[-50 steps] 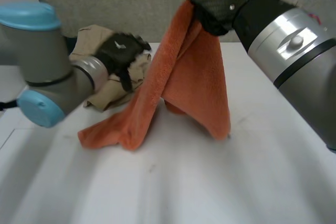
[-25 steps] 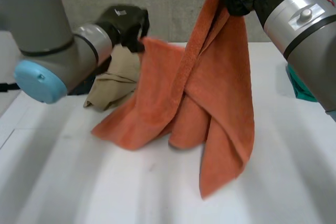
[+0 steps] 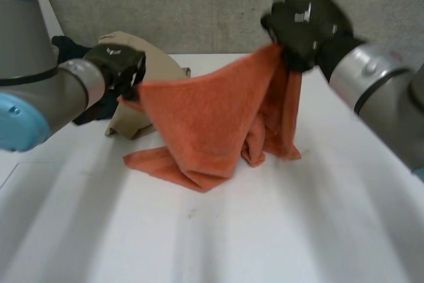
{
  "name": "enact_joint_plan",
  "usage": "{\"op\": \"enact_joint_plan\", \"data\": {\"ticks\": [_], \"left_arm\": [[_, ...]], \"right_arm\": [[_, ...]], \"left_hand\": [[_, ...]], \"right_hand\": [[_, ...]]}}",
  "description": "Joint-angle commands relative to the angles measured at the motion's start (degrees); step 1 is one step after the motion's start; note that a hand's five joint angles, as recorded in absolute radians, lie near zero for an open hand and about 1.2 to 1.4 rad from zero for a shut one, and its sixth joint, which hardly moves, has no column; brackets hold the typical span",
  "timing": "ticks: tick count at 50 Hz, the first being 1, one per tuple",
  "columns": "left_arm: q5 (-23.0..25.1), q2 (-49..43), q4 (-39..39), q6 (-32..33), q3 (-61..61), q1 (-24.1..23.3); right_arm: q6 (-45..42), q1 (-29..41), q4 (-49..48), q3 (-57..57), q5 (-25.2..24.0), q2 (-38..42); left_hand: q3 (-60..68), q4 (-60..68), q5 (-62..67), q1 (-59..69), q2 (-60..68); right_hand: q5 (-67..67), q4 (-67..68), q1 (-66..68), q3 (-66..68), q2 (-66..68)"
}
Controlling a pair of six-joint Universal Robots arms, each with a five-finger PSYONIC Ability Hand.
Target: Fold the laundry.
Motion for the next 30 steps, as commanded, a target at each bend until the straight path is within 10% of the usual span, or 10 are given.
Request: {"op": "enact_joint_plan", "data": {"ticks": [1, 16, 25, 30], "left_arm": [[1.25, 4.47, -2.75, 12.55, -13.18, 0.69], [1.86, -6.95, 9.01, 18.02, 0.85, 1.67], [-6.63, -9.78, 26.67, 13.89, 31.08, -1.15], [-10.0, -5.3, 30.29, 10.29, 32.52, -1.33]], "right_arm": [[-6.62, -0.53, 5.22, 5.96, 0.19, 5.06], [-8.38, -0.01, 5.67, -10.98, 10.38, 22.11], [-4.87, 0.17, -13.54, -38.31, 23.1, 28.01], [-3.29, -0.44, -24.28, -36.76, 22.17, 24.51]], "left_hand": [[11.66, 11.29, 14.15, 12.69, 11.42], [11.66, 11.29, 14.15, 12.69, 11.42], [11.66, 11.29, 14.15, 12.69, 11.42], [11.66, 11.29, 14.15, 12.69, 11.42]], "right_hand": [[13.01, 11.48, 14.4, 11.9, 12.51], [13.01, 11.48, 14.4, 11.9, 12.51], [13.01, 11.48, 14.4, 11.9, 12.51], [13.01, 11.48, 14.4, 11.9, 12.51]]}}
